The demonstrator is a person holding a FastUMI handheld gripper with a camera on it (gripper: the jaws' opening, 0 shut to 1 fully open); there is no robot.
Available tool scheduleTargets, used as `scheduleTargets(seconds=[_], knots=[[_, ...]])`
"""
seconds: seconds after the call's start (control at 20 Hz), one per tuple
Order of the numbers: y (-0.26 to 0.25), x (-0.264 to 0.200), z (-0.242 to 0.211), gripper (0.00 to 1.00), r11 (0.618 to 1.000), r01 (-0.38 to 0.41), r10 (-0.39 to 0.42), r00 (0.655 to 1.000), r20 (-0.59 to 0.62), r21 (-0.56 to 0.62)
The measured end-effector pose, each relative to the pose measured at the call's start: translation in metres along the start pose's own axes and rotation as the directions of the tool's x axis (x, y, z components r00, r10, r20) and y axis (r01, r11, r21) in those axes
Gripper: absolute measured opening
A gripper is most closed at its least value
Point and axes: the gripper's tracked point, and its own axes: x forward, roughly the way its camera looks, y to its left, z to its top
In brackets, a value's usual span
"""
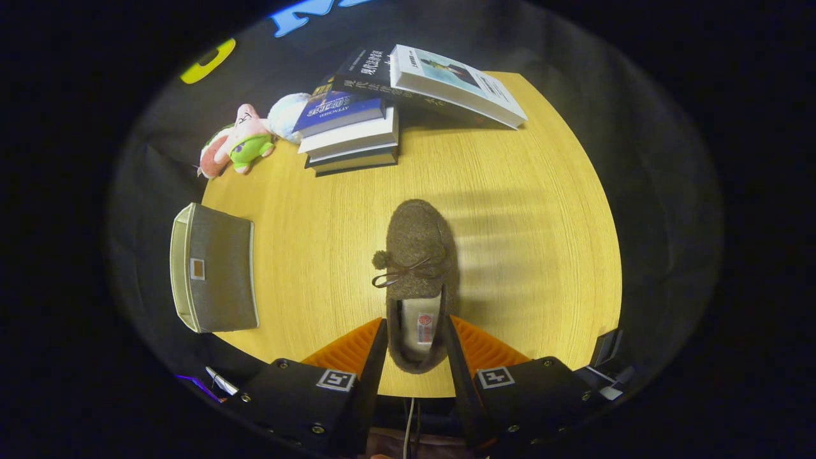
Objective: Open the storage box then place both shoes into the box .Put the left shoe in first, then the right shoe, with the right side of both shoes facing outward in a uniform manner.
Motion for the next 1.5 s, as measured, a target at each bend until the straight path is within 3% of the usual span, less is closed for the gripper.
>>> scheduleTargets(seconds=[1.25,1.45,1.5], knots=[[-0.033,0.071,-0.018,0.55,0.996,0.079,-0.083,0.988,-0.127,-0.031],[-0.031,0.081,-0.024,0.55,0.998,0.049,-0.053,0.988,-0.146,-0.028],[-0.03,0.082,-0.026,0.35,0.999,0.044,-0.047,0.987,-0.152,-0.023]])
